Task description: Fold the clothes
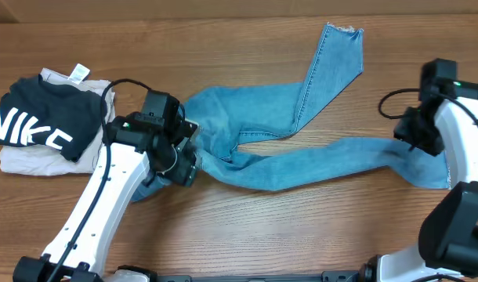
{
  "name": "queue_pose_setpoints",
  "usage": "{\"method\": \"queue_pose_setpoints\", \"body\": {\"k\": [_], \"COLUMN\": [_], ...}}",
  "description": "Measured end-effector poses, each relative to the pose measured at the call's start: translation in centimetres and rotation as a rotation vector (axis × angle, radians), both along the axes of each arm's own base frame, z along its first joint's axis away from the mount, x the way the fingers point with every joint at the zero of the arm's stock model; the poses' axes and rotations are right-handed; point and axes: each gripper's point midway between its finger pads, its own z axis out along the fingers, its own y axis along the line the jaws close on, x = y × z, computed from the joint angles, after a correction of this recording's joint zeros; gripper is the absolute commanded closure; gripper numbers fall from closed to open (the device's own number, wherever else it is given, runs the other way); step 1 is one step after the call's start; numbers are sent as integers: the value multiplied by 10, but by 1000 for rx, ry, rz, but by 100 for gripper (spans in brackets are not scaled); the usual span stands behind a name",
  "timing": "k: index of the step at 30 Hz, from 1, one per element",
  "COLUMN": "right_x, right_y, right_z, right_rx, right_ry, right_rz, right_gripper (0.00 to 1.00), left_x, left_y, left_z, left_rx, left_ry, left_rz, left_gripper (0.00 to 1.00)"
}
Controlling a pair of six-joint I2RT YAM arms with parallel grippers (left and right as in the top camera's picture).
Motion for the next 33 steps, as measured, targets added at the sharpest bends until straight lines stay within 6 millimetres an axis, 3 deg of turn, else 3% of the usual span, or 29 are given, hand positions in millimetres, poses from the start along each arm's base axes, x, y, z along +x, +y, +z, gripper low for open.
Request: {"method": "queue_pose_setpoints", "body": {"k": [2, 4, 6, 10, 14, 15, 17, 20, 23, 26, 29, 33], "right_x": [3, 11, 16, 7, 0, -2, -9, -24, -37, -46, -48, -57], "right_y": [10, 37, 72, 157, 219, 233, 263, 304, 341, 370, 383, 393], "right_z": [-2, -4, 1, 25, 38, 39, 40, 37, 31, 24, 21, 18], "right_rx": [85, 237, 416, 766, 879, 887, 894, 849, 735, 611, 532, 472], "right_ry": [-22, -61, -103, -152, -178, -180, -174, -148, -127, -123, -133, -123], "right_rz": [12, 92, 193, 496, 757, 820, 953, 1148, 1312, 1404, 1440, 1499], "right_gripper": [29, 12, 17, 19, 19, 18, 0, 0, 0, 0, 0, 1], "left_x": [-4, -6, -7, 6, 11, 12, 15, 24, 17, -14, -48, -71], "left_y": [-5, -10, -14, -16, -9, -5, 7, 28, 43, 58, 73, 78], "left_z": [1, 1, 2, 3, 3, 4, 11, 44, 79, 103, 113, 111], "left_rx": [-24, -41, -49, -45, -15, -8, -4, -41, -90, -108, -115, -111], "left_ry": [15, 23, 22, -33, -46, -42, -34, -78, -128, -131, -95, -36], "left_rz": [-5, -16, -26, -11, 48, 81, 178, 354, 476, 615, 774, 892], "left_gripper": [22, 22, 25, 45, 37, 36, 34, 31, 27, 11, 11, 10]}}
